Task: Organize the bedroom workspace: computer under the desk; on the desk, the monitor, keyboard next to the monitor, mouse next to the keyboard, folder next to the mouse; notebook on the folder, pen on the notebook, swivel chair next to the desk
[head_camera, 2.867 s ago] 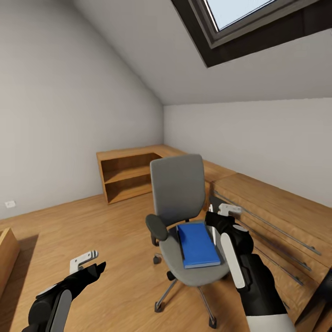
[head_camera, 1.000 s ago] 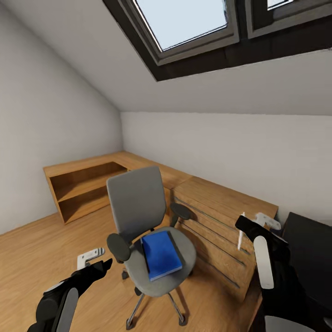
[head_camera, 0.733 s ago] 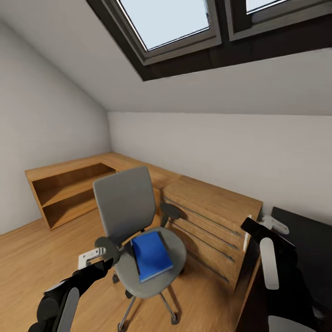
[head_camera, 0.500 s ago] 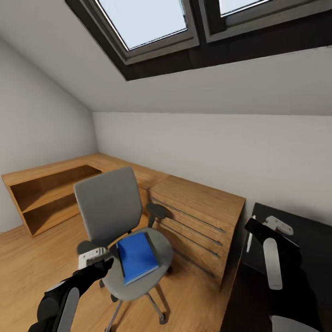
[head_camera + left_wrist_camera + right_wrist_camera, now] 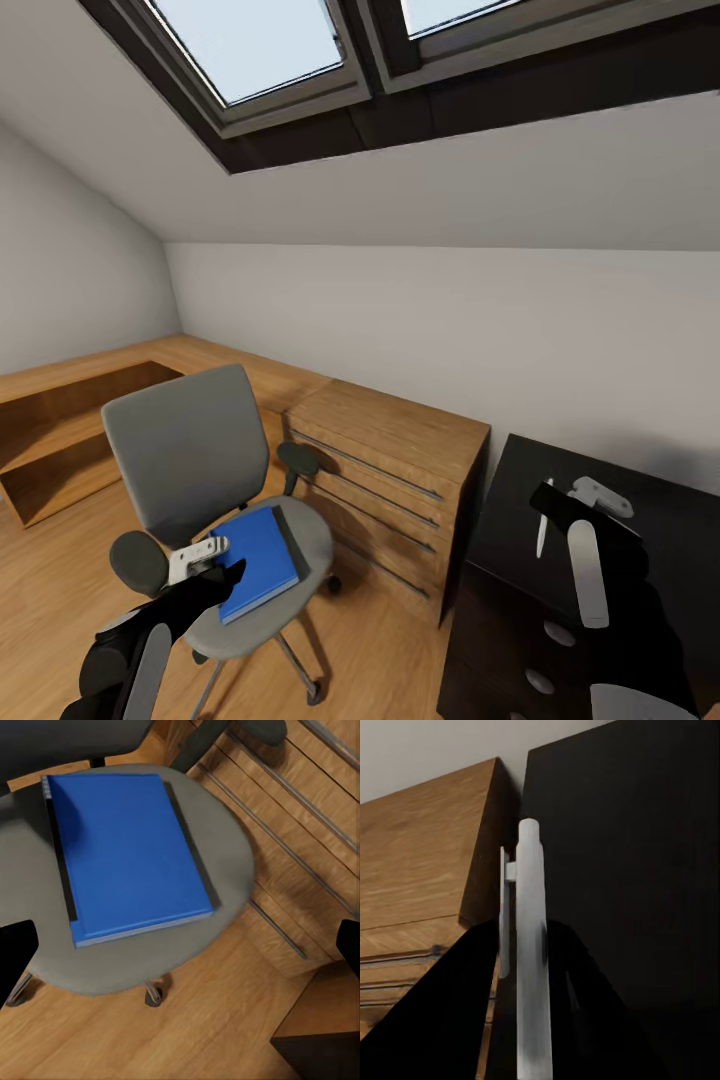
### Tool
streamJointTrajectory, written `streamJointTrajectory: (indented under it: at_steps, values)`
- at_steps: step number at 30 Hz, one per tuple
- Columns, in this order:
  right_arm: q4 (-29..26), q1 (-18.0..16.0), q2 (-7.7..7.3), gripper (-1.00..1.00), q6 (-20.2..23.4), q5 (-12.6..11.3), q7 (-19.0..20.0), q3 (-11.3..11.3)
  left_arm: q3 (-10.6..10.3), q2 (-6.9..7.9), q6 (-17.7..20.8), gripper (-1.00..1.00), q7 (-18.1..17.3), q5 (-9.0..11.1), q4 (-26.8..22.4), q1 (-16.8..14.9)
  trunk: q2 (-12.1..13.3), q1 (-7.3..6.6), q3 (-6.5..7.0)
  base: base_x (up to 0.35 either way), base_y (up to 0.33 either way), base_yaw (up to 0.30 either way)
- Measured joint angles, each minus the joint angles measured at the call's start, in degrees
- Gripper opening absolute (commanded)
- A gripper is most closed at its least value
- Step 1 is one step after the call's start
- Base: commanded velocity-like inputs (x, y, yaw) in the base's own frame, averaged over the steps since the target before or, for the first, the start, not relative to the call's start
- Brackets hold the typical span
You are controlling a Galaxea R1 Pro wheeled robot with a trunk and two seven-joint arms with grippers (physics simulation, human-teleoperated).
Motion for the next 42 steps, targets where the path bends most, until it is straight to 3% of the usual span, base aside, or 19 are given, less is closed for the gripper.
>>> streamJointTrajectory:
  at_steps: [6,17,29,30,33,37,40,42]
  values:
    - [5.6,-0.27,-2.23,-1.0,-0.17,-0.15,-0.02,0.11,-0.04,0.0,0.08,1.0,-0.01,0.01,-0.02,0.0,0.0,0.0,0.0,0.0,-0.011,-0.001]
    - [12.41,-1.51,-4.68,-1.0,-1.36,-0.46,0.12,0.0,-0.08,0.01,0.07,1.0,-0.01,0.01,-0.03,0.0,0.0,0.0,0.0,0.0,-0.001,0.0]
    - [18.54,-3.97,-5.97,-1.0,-3.37,-0.15,0.2,0.0,-0.02,0.01,0.01,1.0,0.01,-0.02,-0.03,0.0,-0.01,-0.03,0.0,0.163,0.0,0.0]
    - [24.55,-6.23,-7.51,-1.0,-6.82,-0.03,0.25,-0.02,-0.05,-0.03,0.0,1.0,0.04,0.0,-0.02,0.0,0.0,-0.02,0.0,0.113,0.0,0.0]
    - [29.39,-8.15,-8.52,-1.0,-9.78,-0.09,0.29,-0.02,-0.04,-0.01,0.0,1.0,0.01,0.0,-0.02,0.0,0.0,-0.01,0.0,0.07,0.0,0.0]
    - [45.89,-14.38,-11.64,-1.0,-20.02,-0.03,0.29,0.1,-0.07,-0.05,0.0,1.0,-0.01,0.01,-0.02,0.0,0.0,0.0,0.0,0.02,0.0,0.0]
    - [57.69,-18.7,-13.09,-1.0,-28.7,0.03,0.21,0.18,-0.08,-0.07,0.0,1.0,-0.01,0.01,-0.02,0.0,0.0,0.0,0.0,0.003,0.0,0.0]
    - [60.27,-19.4,-13.26,-1.0,-31.21,0.3,0.19,0.2,-0.08,-0.08,0.02,1.0,-0.01,0.0,-0.03,0.0,0.0,0.0,0.0,0.001,0.0,0.0]
